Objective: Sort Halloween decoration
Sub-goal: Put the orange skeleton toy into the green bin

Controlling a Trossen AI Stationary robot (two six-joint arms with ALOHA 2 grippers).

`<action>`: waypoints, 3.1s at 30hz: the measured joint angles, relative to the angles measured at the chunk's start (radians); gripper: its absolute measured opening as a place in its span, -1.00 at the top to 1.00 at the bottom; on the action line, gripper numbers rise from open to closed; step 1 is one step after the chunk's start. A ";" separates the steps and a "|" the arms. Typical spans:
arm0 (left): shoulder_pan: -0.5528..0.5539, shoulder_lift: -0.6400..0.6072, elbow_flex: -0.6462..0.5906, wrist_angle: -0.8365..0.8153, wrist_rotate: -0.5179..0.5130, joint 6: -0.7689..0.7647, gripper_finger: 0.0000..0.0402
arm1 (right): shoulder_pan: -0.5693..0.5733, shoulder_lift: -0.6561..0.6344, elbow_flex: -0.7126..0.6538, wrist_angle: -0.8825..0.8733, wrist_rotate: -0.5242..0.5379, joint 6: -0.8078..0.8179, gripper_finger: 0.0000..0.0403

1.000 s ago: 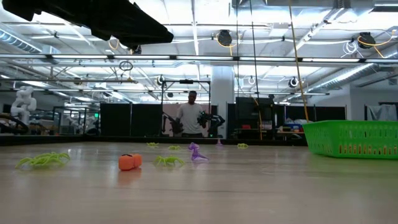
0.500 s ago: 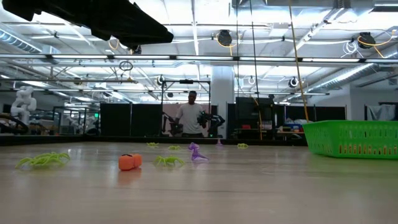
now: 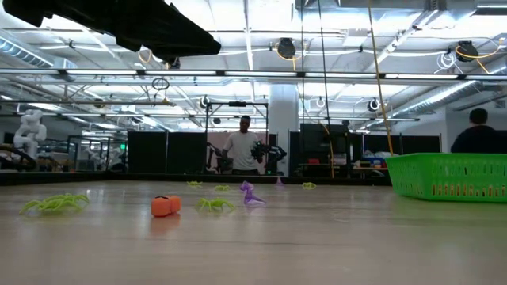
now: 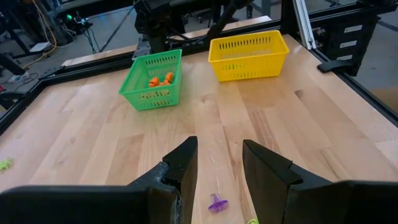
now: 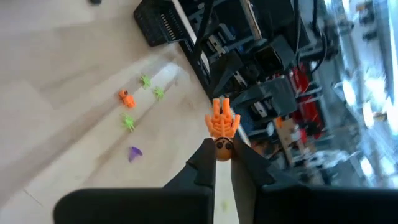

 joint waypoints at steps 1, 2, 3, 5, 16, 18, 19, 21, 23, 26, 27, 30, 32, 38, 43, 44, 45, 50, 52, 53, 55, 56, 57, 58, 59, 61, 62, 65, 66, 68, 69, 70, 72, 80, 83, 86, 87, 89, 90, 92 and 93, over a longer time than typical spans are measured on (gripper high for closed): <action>0.000 0.000 0.000 0.000 0.000 0.000 0.37 | 0.000 0.000 0.000 0.000 0.000 0.038 0.95; 0.000 0.000 0.000 0.000 0.000 0.000 0.37 | 0.000 0.000 0.000 0.000 0.000 0.074 0.95; 0.000 0.000 0.000 0.000 0.000 0.000 0.37 | 0.000 0.000 0.000 0.000 0.000 0.108 0.95; 0.000 0.000 0.000 0.000 0.000 0.000 0.37 | 0.000 0.000 0.000 0.000 0.000 0.174 0.95; 0.000 0.000 0.000 0.000 0.000 0.000 0.37 | 0.000 0.000 0.000 0.000 0.000 0.548 0.95; 0.000 0.000 0.000 0.000 0.000 0.000 0.37 | 0.000 0.000 0.000 0.000 0.000 0.612 0.95; 0.000 0.000 0.000 0.000 0.000 0.000 0.37 | 0.000 0.000 0.000 0.000 0.000 0.647 0.95; 0.000 0.000 0.000 0.000 0.000 0.000 0.37 | 0.000 0.000 0.000 0.000 0.000 0.741 0.95; 0.000 0.000 0.000 0.000 0.000 0.000 0.37 | 0.000 0.000 0.000 0.000 0.001 0.868 0.95; 0.000 0.000 0.000 0.000 0.000 0.000 0.37 | -0.012 0.000 0.000 0.000 0.002 0.981 0.95; 0.000 0.000 0.000 0.000 0.000 0.000 0.37 | -0.016 0.000 0.000 -0.002 0.002 1.003 0.95; 0.000 0.000 0.000 0.000 0.000 0.000 0.37 | -0.031 0.000 0.000 -0.031 0.000 1.051 0.95; 0.000 0.000 0.000 0.000 0.000 0.000 0.37 | -0.040 0.000 0.001 -0.056 0.000 1.086 0.95; 0.000 0.000 0.000 0.000 0.000 0.000 0.37 | -0.072 -0.020 0.003 -0.139 -0.048 1.127 0.95; 0.000 0.000 0.000 0.000 0.000 0.000 0.37 | -0.104 -0.059 0.089 -0.450 -0.082 1.286 0.95; 0.000 0.000 0.000 0.000 0.000 0.000 0.37 | -0.111 -0.062 0.114 -0.530 -0.082 1.325 0.95; 0.000 0.000 0.000 0.000 0.000 0.000 0.37 | -0.116 -0.063 0.141 -0.614 -0.084 1.366 0.95; 0.000 0.000 0.000 0.000 0.000 0.000 0.37 | -0.150 -0.064 0.234 -0.961 -0.176 1.565 0.95; 0.000 0.000 0.000 0.000 0.000 0.000 0.37 | -0.165 -0.064 0.249 -1.053 -0.225 1.621 0.95; 0.000 0.000 0.000 0.000 0.000 0.000 0.37 | -0.171 -0.064 0.252 -1.092 -0.249 1.644 0.95; 0.000 0.000 0.000 0.000 0.000 0.000 0.37 | -0.185 -0.064 0.253 -1.150 -0.296 1.689 0.95; 0.000 0.000 0.000 0.000 0.000 0.000 0.37 | -0.192 -0.064 0.253 -1.177 -0.318 1.710 0.95; 0.000 0.000 0.000 0.000 0.000 0.000 0.37 | -0.198 -0.064 0.253 -1.202 -0.338 1.732 0.95; 0.000 0.000 0.000 0.000 0.000 0.000 0.37 | -0.203 -0.064 0.253 -1.224 -0.351 1.753 0.95; 0.000 0.000 0.000 0.000 0.000 0.000 0.37 | -0.207 -0.064 0.253 -1.241 -0.363 1.773 0.95; 0.000 0.000 0.000 0.000 0.000 0.000 0.37 | -0.216 -0.063 0.253 -1.274 -0.370 1.806 0.95; 0.000 0.000 0.000 0.000 0.000 0.000 0.37 | -0.222 -0.063 0.253 -1.288 -0.370 1.819 0.95; 0.000 0.000 0.000 0.000 0.000 0.000 0.37 | -0.247 -0.062 0.252 -1.331 -0.400 1.865 0.95; 0.000 0.000 0.000 0.000 0.000 0.000 0.37 | -0.259 -0.061 0.247 -1.335 -0.417 1.878 0.95; 0.000 0.000 0.000 0.000 0.000 0.000 0.37 | -0.282 -0.054 0.233 -1.344 -0.447 1.885 0.95; 0.000 0.000 0.000 0.000 0.000 0.000 0.37 | -0.291 -0.050 0.225 -1.345 -0.456 1.885 0.95; 0.000 0.000 0.000 0.000 0.000 0.000 0.37 | -0.301 -0.044 0.218 -1.347 -0.466 1.883 0.95; 0.000 0.000 0.000 0.000 0.000 0.000 0.37 | -0.321 -0.033 0.209 -1.346 -0.485 1.878 0.95; 0.000 0.000 0.000 0.000 0.000 0.000 0.37 | -0.367 0.029 0.203 -1.343 -0.502 1.841 0.95; 0.000 0.000 0.000 0.000 0.000 0.000 0.37 | -0.374 0.060 0.203 -1.343 -0.502 1.829 0.94; 0.000 0.000 0.000 0.000 0.000 0.000 0.37 | -0.379 0.090 0.203 -1.343 -0.503 1.819 0.92; 0.000 0.000 0.000 0.000 0.000 0.000 0.37 | -0.380 0.099 0.203 -1.343 -0.504 1.818 0.91; 0.000 0.000 0.000 0.000 0.000 0.000 0.37 | -0.380 0.110 0.203 -1.343 -0.505 1.817 0.89; 0.000 0.000 0.000 0.000 0.000 0.000 0.37 | -0.380 0.115 0.203 -1.343 -0.505 1.817 0.88; 0.000 0.000 0.000 0.000 0.000 0.000 0.37 | -0.380 0.119 0.203 -1.342 -0.511 1.818 0.87; 0.000 0.000 0.000 0.000 0.000 0.000 0.37 | -0.380 0.120 0.203 -1.343 -0.520 1.821 0.86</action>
